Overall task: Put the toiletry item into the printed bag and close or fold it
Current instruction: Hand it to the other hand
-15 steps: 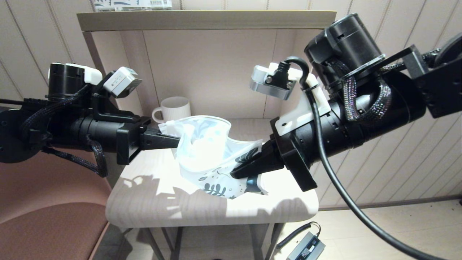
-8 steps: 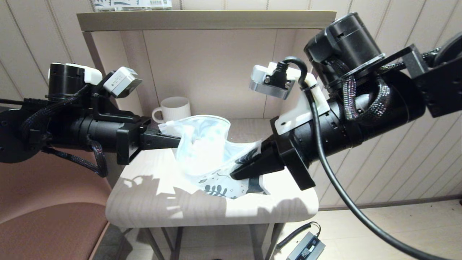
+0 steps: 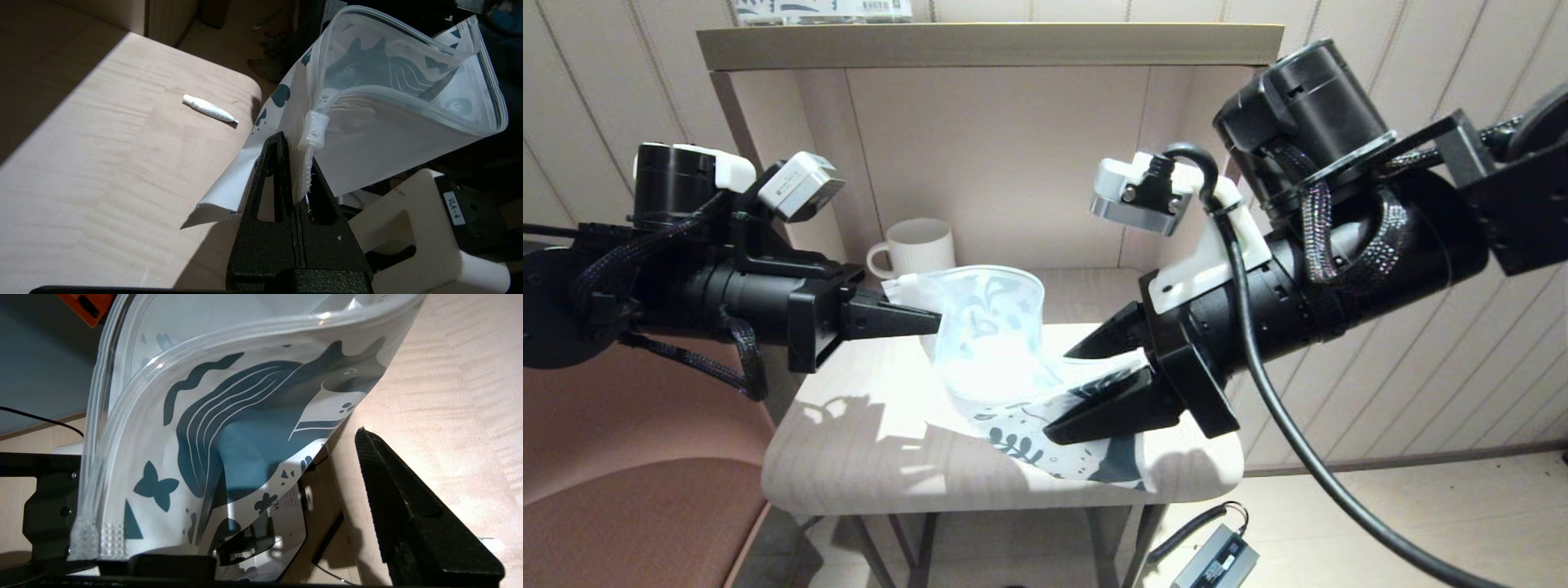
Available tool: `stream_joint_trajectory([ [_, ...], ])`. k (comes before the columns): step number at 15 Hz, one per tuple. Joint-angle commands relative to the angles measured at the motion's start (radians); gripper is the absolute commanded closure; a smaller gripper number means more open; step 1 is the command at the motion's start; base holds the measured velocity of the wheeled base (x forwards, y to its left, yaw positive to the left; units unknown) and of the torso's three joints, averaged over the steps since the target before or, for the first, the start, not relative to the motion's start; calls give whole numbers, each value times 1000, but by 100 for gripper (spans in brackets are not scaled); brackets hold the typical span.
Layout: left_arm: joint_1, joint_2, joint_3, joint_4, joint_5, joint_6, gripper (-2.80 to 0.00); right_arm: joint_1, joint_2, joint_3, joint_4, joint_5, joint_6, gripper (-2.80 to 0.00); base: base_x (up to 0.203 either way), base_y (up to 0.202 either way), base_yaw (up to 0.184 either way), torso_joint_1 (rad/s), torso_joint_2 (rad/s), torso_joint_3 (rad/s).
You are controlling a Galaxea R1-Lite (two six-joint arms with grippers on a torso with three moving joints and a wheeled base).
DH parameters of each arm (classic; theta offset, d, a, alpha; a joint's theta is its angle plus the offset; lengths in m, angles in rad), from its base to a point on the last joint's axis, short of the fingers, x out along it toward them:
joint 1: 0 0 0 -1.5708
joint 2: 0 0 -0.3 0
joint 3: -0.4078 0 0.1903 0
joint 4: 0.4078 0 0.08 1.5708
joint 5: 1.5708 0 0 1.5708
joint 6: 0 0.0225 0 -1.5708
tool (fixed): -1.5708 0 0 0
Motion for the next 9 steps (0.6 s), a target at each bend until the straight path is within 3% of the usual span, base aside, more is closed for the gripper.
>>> stream_joint_trajectory([
  [1, 0, 11, -3, -2, -6, 1, 0, -5, -45, 32, 5, 2, -2, -280, 0, 0, 0, 0, 0, 0],
  [9, 22, 87, -3, -83, 42, 1, 0, -61, -158, 157, 2, 4, -2, -280, 0, 0, 0, 0, 0, 0],
])
